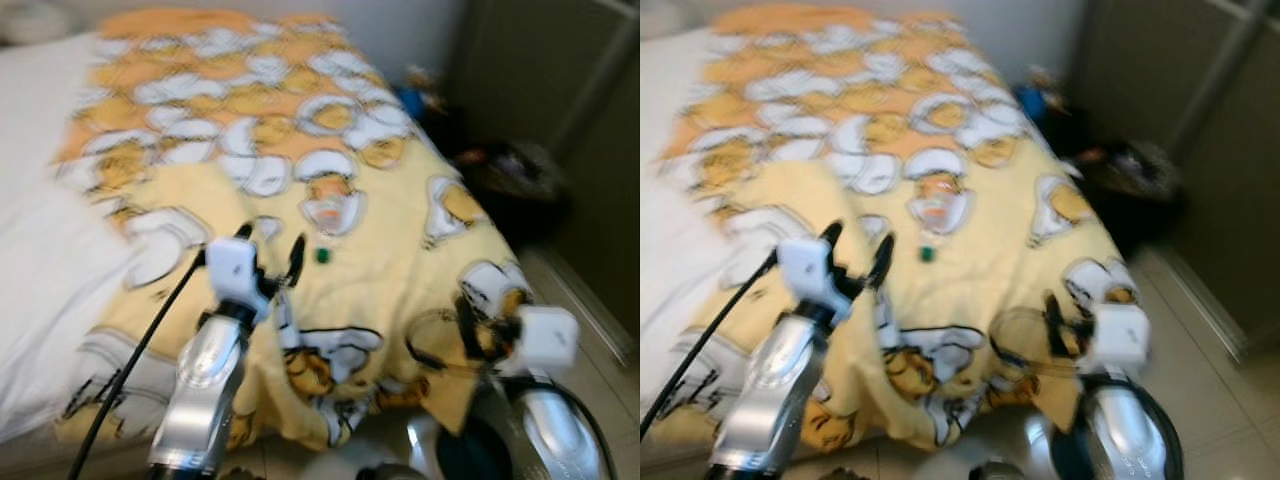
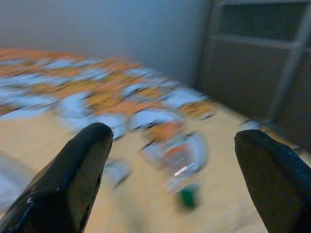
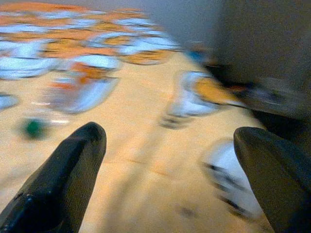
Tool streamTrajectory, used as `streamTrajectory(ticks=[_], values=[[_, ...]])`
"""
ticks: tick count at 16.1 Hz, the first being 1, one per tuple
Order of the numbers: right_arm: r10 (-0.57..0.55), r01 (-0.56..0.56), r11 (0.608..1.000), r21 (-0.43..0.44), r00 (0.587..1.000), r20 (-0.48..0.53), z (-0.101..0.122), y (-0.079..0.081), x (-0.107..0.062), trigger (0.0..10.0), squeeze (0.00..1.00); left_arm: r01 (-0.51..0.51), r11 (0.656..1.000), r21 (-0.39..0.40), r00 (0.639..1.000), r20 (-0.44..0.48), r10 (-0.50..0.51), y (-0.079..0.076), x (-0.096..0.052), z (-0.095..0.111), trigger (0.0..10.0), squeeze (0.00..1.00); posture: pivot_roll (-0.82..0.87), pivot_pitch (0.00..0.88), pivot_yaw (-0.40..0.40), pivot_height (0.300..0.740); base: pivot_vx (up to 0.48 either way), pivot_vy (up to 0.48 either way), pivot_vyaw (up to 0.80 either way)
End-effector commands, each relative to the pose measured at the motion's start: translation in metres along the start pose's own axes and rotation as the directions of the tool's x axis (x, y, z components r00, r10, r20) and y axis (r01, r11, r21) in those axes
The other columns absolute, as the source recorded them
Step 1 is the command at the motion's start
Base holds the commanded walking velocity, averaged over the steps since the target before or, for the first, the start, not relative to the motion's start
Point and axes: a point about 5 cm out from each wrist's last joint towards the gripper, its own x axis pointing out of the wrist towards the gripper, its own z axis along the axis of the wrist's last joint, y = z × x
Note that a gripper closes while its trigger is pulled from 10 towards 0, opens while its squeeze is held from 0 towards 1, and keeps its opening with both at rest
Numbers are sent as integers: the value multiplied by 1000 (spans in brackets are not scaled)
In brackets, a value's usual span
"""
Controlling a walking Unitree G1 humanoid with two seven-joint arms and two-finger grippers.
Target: Clean up the room
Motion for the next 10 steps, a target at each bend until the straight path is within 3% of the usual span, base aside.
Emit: streamTrajectory(ticks=[1, 4, 6, 8, 10], values=[[18, -17, 1000, 19, 999, -49, -11, 2, 2, 10000, 0, -12, 1000, 26, 1000, -10, 12, -1, 2, 3, 10000, 0, 41, 0, -54, 740, 0, -442, 600], [94, -94, 996, 9, 994, -55, -16, 18, 17, 10000, 0, -54, 987, 153, 993, -93, 69, 10, 19, -4, 10000, 0, 39, 0, -39, 740, 102, -264, 535], [85, -85, 996, 2, 996, -30, -13, 24, 23, 10000, 0, -17, 990, 141, 997, -71, 27, 15, 24, 1, 10000, 0, 17, 0, -13, 740, 0, 0, 0], [64, -64, 998, 12, 998, -19, -13, 23, 24, 10000, 0, -24, 994, 104, 997, -73, 32, 16, 25, 1, 10000, 0, -5, 0, 5, 740, 480, 0, 0], [52, -52, 999, 13, 999, -12, -16, 22, 24, 10000, 0, 10, 993, 116, 998, -64, -2, 9, 30, 0, 10000, 0, -19, 0, 18, 740, 480, 0, 0]])
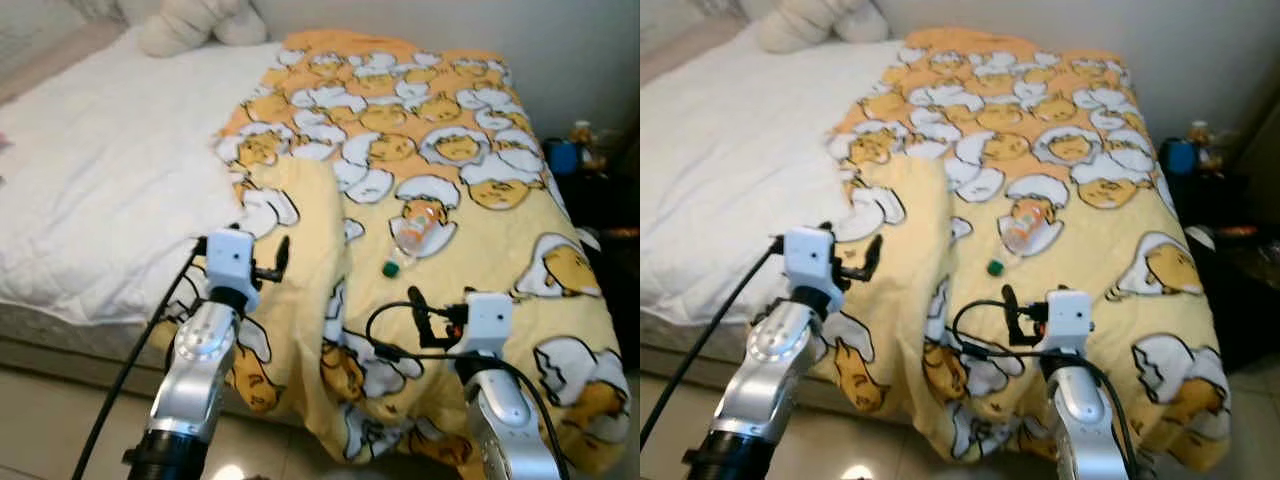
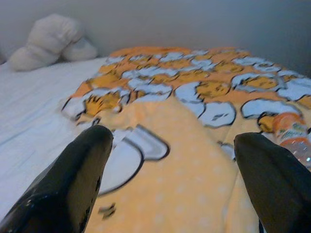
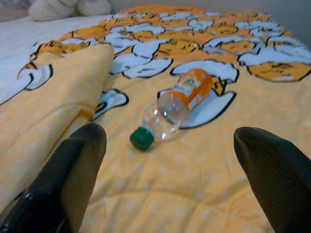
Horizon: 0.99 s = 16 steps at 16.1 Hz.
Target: Clean up the room
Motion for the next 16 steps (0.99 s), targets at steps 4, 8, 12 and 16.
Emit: streamTrajectory(ticks=[4, 8, 12, 16], values=[[-33, 33, 999, 5, 999, 27, 3, -1, 4, 10000, 0, 51, 999, 1, 999, 7, -51, 0, 7, 0, 10000, 0, -28, 0, 24, 740, 480, 0, 0], [-53, 51, 998, 32, 998, 47, 15, 7, 30, 10000, 0, 54, 998, 11, 998, 20, -54, 3, 9, 3, 10000, 0, -17, 0, 27, 740, 472, 0, 0], [-120, 124, 974, 190, 992, -32, 33, 24, 81, 10000, 0, 66, 995, 69, 997, 37, -69, 9, 1, 8, 10000, 0, 42, 0, 20, 740, 118, 0, 0], [-184, 220, 954, 205, 966, -182, 19, 37, 101, 10000, 0, 46, 989, 143, 998, 26, -50, 41, -14, 18, 10000, 0, 167, 52, 18, 740, 0, 0, 0]])
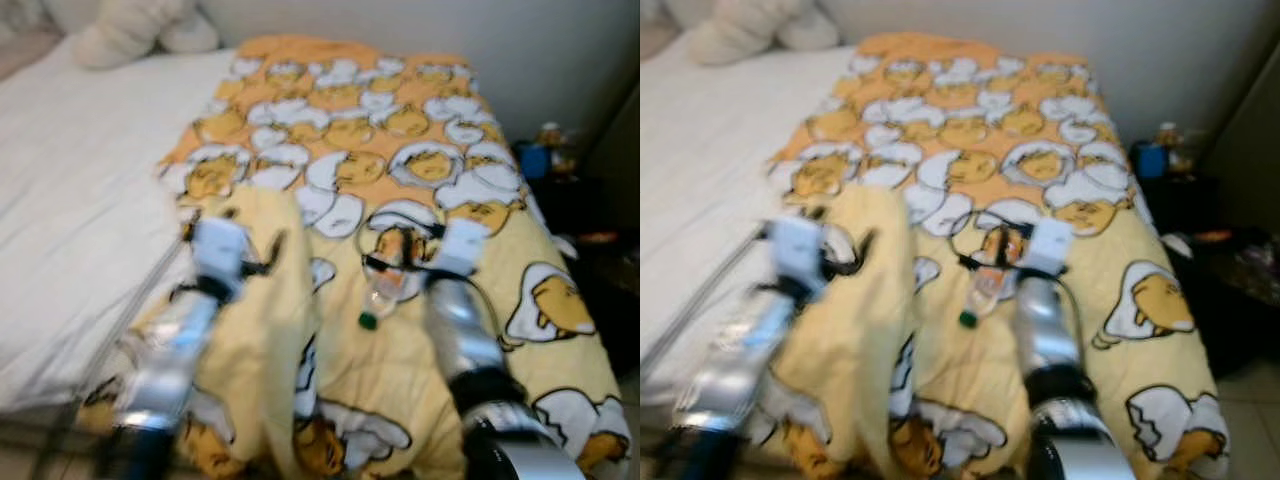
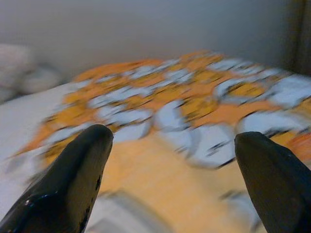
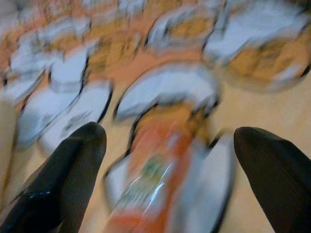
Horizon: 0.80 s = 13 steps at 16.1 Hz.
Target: Clean up the room
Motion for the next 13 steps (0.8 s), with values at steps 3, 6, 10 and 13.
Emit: streamTrajectory(ticks=[3, 6, 10, 13], values=[[-72, 76, 997, 29, 992, -102, -16, 2, 3, 10000, 0, -22, 999, 31, 1000, 1, 22, 19, -12, 9, 10000, 0, 219, 99, 18, 740, 0, 0, 0], [-171, 180, 983, 32, 967, -187, -30, -5, 3, 10000, 0, 11, 999, 47, 1000, -22, -10, 19, -28, 12, 10000, 0, 261, 162, 15, 740, 0, 0, 0], [-147, 176, 978, 115, 964, -223, -29, -4, 5, 10000, 0, 15, 998, 53, 999, -43, -13, 17, -37, 13, 10000, 0, 276, 192, 5, 740, 0, 0, 0], [-112, 169, 968, 187, 954, -280, -31, -1, 6, 10000, 0, 11, 999, 51, 999, -50, -9, 16, -38, 14, 10000, 0, 269, 189, -2, 740, 0, 0, 0]])
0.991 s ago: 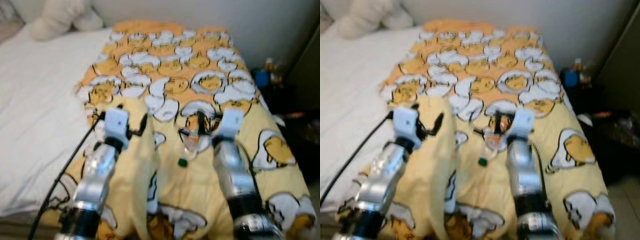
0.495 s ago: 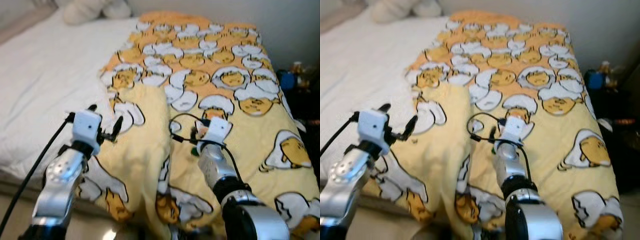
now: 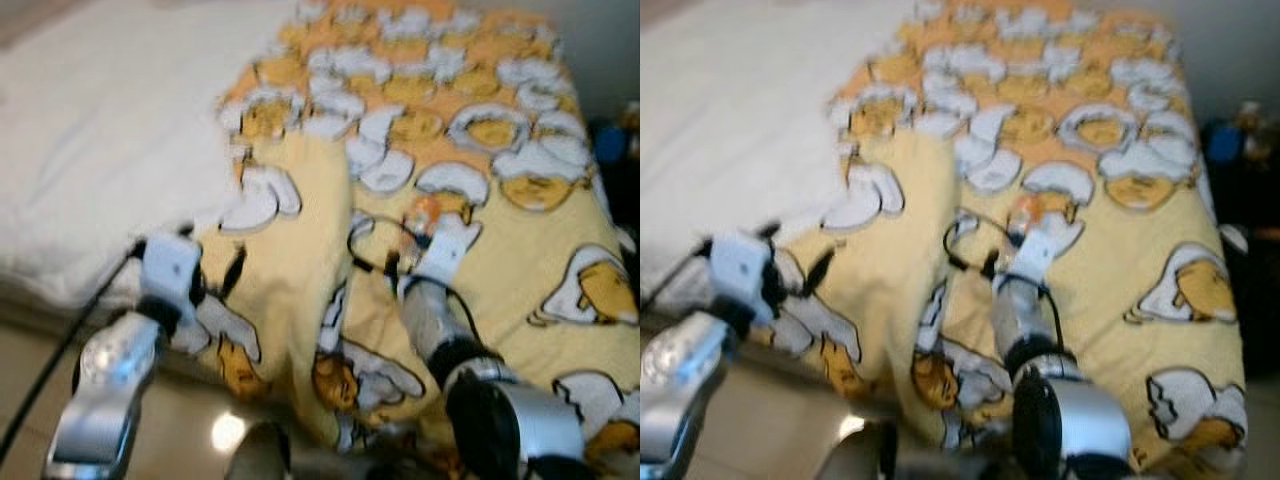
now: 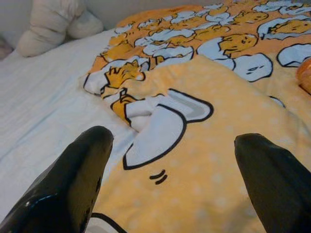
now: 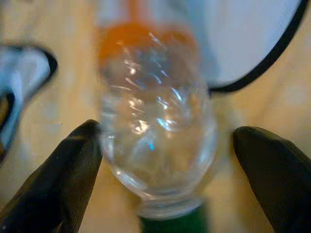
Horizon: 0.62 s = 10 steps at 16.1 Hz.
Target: Clean up the room
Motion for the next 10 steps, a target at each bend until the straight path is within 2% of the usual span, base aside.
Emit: streamTrajectory(ticks=[1, 2, 3, 7, 10], values=[[-9, 13, 999, 44, 997, -81, -11, -4, 0, 10000, 0, 4, 1000, 1, 1000, -5, -4, -2, 0, 1, 10000, 0, 268, 189, -4, 740, 0, 0, 0], [5, -1, 999, 41, 996, -88, -11, -2, 0, 10000, 0, 8, 1000, 1, 1000, -4, -8, -3, 0, 2, 10000, 0, 266, 189, -7, 740, 0, 0, 0], [15, -13, 999, 29, 996, -86, -10, -2, 0, 0, 0, 9, 1000, 0, 1000, -2, -9, -4, 1, 2, 10000, 0, 260, 186, -9, 740, 0, 0, 0], [60, -62, 993, -97, 998, -21, 2, 0, 2, 0, 0, 18, 1000, -7, 1000, 10, -18, -10, 10, 2, 10000, 0, 230, 158, -13, 740, 0, 0, 0], [104, -104, 974, -202, 995, -8, -3, -2, 1, 0, 0, 35, 999, -25, 999, 36, -34, -19, 29, 1, 10000, 0, 185, 67, -9, 740, 0, 0, 0]])
